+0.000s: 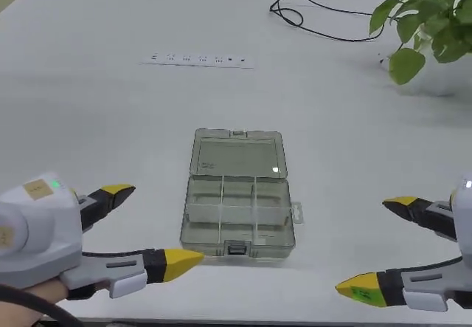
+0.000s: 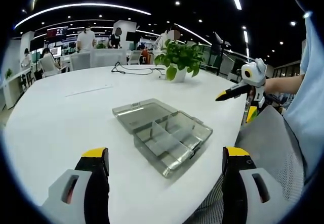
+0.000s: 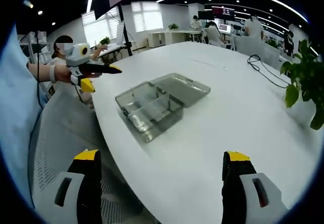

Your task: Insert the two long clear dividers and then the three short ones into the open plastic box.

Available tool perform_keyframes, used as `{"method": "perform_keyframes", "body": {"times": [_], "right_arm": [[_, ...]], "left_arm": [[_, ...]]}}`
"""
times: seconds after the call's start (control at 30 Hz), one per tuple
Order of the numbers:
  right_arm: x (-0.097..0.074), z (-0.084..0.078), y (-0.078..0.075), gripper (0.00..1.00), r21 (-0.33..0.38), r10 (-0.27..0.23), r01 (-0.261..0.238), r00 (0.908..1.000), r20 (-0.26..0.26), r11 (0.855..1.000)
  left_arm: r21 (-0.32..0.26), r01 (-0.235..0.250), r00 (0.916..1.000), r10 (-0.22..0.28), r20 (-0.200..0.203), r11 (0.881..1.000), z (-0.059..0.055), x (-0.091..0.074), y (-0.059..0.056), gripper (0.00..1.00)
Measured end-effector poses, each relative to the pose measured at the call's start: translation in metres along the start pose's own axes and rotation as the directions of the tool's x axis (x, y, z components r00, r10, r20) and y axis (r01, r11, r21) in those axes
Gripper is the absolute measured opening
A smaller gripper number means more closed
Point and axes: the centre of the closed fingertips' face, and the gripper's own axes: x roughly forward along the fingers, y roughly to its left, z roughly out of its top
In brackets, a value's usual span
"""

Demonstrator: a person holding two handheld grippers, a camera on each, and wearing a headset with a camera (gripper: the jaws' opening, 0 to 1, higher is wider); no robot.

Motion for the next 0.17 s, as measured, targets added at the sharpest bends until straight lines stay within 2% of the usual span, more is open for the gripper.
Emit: {"method": "perform_keyframes", "body": {"times": [0.17], "right_arm": [[0.0044, 0.0017, 0.0075, 1.00, 0.004, 0.008, -0.008, 0.9997, 0.022, 1.000]], "left_arm": [[0.001, -0.025, 0.9996, 0.025, 0.017, 1.000, 0.0036, -0.0021, -0.0001, 0.95]]}}
